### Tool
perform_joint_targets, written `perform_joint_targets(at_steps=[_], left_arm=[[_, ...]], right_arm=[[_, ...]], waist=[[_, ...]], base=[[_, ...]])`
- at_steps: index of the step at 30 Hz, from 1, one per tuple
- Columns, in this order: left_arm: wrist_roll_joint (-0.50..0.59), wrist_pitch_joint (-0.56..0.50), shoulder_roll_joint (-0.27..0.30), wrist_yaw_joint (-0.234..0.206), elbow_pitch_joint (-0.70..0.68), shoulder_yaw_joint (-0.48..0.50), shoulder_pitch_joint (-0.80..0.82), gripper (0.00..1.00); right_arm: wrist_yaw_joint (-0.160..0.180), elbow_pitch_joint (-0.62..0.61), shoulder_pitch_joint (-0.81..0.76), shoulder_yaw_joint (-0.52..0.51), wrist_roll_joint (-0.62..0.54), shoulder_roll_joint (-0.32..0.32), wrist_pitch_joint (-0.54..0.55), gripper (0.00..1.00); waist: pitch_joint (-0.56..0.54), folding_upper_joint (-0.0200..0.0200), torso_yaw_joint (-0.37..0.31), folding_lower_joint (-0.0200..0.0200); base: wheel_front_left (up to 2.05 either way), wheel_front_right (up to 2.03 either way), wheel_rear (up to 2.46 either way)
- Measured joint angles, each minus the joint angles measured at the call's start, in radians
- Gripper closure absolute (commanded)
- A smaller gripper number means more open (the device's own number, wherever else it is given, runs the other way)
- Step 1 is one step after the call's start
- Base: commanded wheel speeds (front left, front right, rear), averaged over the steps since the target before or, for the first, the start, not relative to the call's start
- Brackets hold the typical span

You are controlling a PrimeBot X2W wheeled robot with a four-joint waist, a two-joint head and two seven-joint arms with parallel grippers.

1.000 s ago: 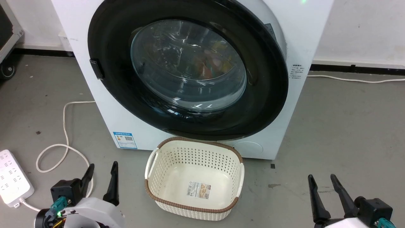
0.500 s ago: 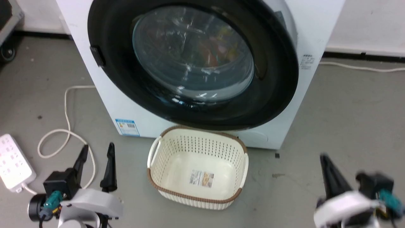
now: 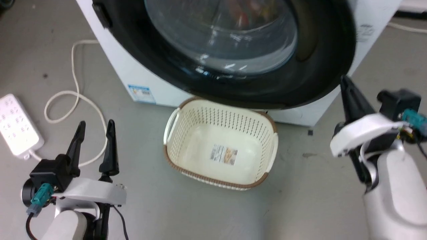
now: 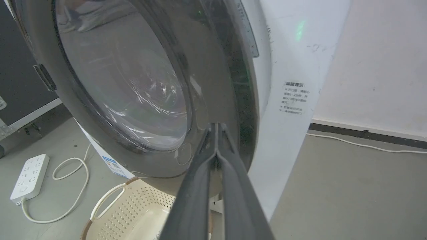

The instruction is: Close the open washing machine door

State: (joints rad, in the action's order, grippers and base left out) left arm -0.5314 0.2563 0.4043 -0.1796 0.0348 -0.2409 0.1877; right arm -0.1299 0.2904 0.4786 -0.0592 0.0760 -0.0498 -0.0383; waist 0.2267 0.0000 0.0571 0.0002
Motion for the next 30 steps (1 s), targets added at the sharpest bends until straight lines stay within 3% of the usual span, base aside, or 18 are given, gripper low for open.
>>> perform_joint_targets(at_steps=[12,30], left_arm=[[0.046,0.000,-0.045,0.069,0.007,0.058,0.055,0.00],[0.109,0.000,-0.100,0.146,0.025,0.142,0.085,0.00]], right_arm=[[-0.002,0.181,0.202,-0.089,-0.044,0.002,-0.061,1.00],[-0.003,0.331,0.402,-0.184,-0.102,0.006,-0.136,1.00]], waist=[[0.123,0.0000,0.048,-0.0001],[0.219,0.0000,0.063,-0.0002]], base=[[0.00,0.00,0.00],[0.00,0.00,0.00]])
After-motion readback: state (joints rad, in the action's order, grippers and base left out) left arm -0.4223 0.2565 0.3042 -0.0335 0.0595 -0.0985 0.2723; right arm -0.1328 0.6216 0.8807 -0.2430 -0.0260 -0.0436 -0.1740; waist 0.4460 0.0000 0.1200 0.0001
